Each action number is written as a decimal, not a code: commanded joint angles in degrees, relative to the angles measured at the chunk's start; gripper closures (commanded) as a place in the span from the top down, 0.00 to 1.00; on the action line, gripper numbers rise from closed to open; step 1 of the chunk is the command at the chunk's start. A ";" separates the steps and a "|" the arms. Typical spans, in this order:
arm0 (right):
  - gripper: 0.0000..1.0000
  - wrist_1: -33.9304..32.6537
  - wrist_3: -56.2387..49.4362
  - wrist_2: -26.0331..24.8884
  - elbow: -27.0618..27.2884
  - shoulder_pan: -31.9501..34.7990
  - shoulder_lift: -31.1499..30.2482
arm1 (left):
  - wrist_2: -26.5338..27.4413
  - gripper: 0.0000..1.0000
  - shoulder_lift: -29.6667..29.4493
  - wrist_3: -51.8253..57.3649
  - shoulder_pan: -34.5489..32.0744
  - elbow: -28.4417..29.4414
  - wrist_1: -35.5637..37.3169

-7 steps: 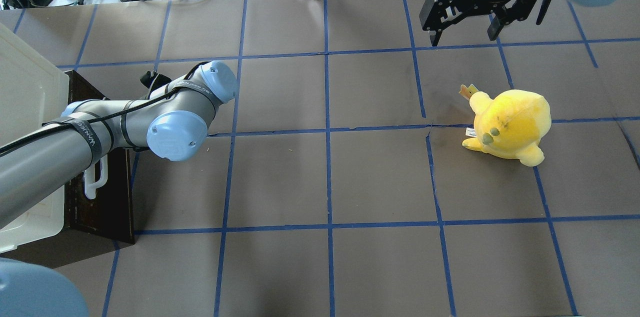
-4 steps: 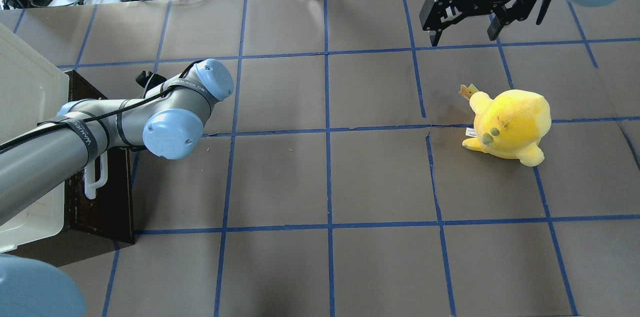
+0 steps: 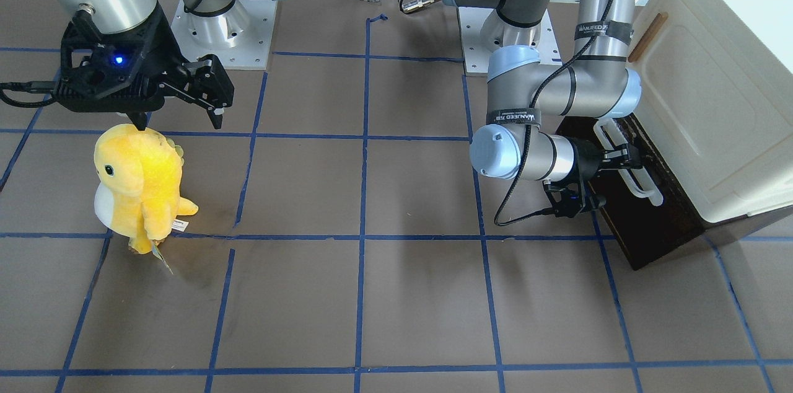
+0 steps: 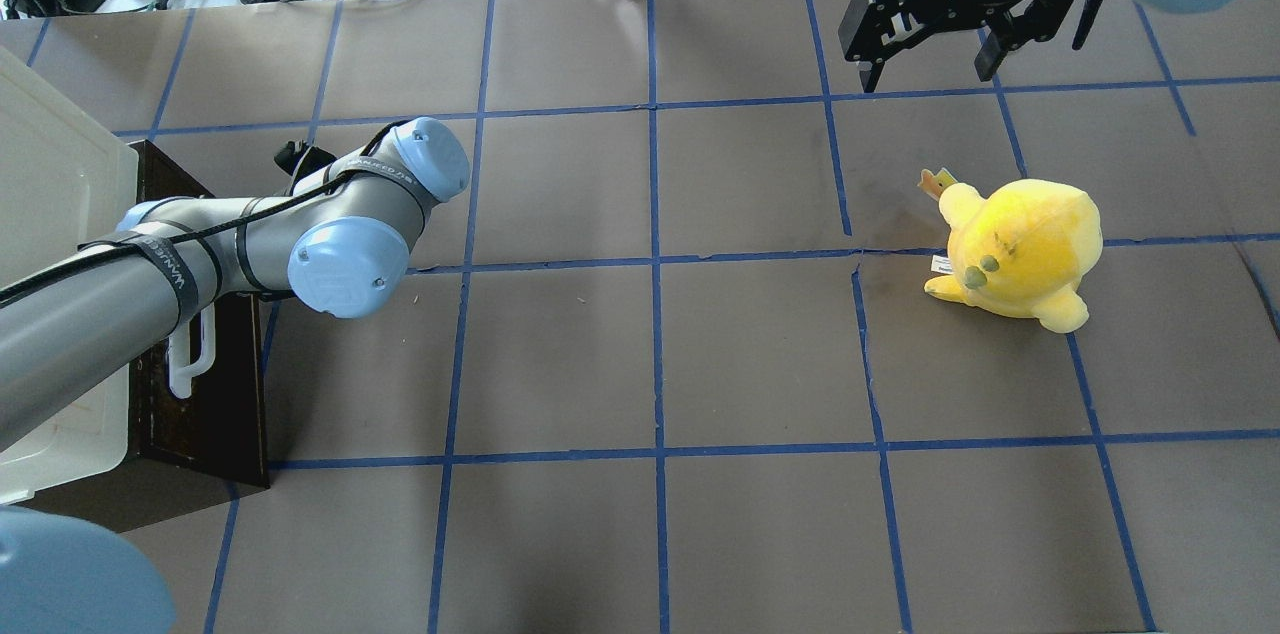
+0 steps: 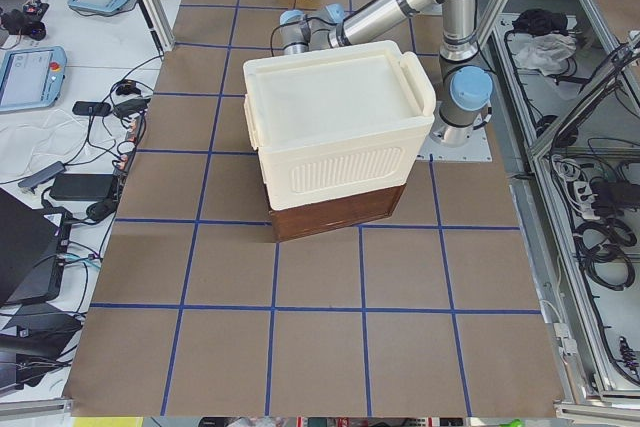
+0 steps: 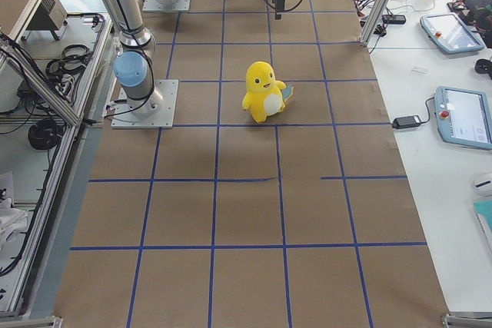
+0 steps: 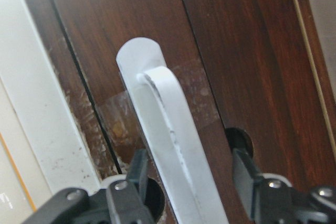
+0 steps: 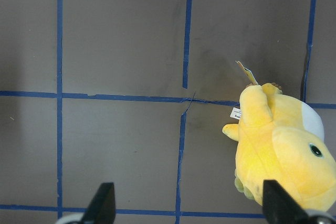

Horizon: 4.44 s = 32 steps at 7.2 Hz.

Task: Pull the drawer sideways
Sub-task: 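Hold the handle firmly with the left gripper and begin pulling, then pull the drawer out of the white box with the left gripper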

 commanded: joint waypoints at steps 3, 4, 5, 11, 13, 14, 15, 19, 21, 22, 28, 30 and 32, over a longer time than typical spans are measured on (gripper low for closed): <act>1.00 0.00 0.00 0.00 0.00 0.00 0.00 | -0.02 0.45 -0.03 0.17 0.00 -0.06 0.00; 1.00 0.00 -0.09 0.00 0.00 0.00 0.00 | -0.11 0.45 -0.12 0.08 0.00 -0.06 0.00; 1.00 0.00 0.00 0.00 0.00 0.00 0.00 | -0.11 0.44 -0.03 0.08 0.00 0.02 0.00; 1.00 0.00 0.00 0.00 0.00 0.00 0.00 | -0.29 0.32 -0.29 0.08 0.00 0.20 0.17; 1.00 0.00 0.00 0.00 0.00 0.00 0.00 | -0.46 0.31 -0.38 0.17 -0.35 0.46 0.44; 1.00 0.00 0.00 0.00 0.00 0.00 0.00 | -0.55 0.31 -0.38 0.25 -1.66 0.64 0.61; 1.00 0.00 0.00 0.00 0.00 0.00 0.00 | -0.64 0.31 -0.38 0.60 -2.63 1.16 0.79; 1.00 0.00 0.00 0.00 0.00 0.00 0.00 | -2.75 0.31 -0.21 0.43 -4.48 1.96 0.17; 1.00 0.00 0.00 0.00 0.00 0.00 0.00 | -4.23 0.31 -0.03 0.43 -6.59 1.96 0.17; 1.00 0.00 0.00 0.00 0.00 0.00 0.00 | -4.33 0.31 0.23 0.52 -7.47 2.22 0.09; 1.00 0.00 0.00 0.00 0.00 0.00 0.00 | -5.91 0.31 -0.21 0.61 -9.76 4.15 -0.44; 1.00 0.00 0.00 0.00 0.00 0.00 0.00 | -6.00 0.31 -0.29 0.61 -10.11 4.24 -0.62; 1.00 0.00 0.00 0.00 0.00 0.00 0.00 | -6.96 0.31 -0.03 0.52 -10.55 4.24 -0.62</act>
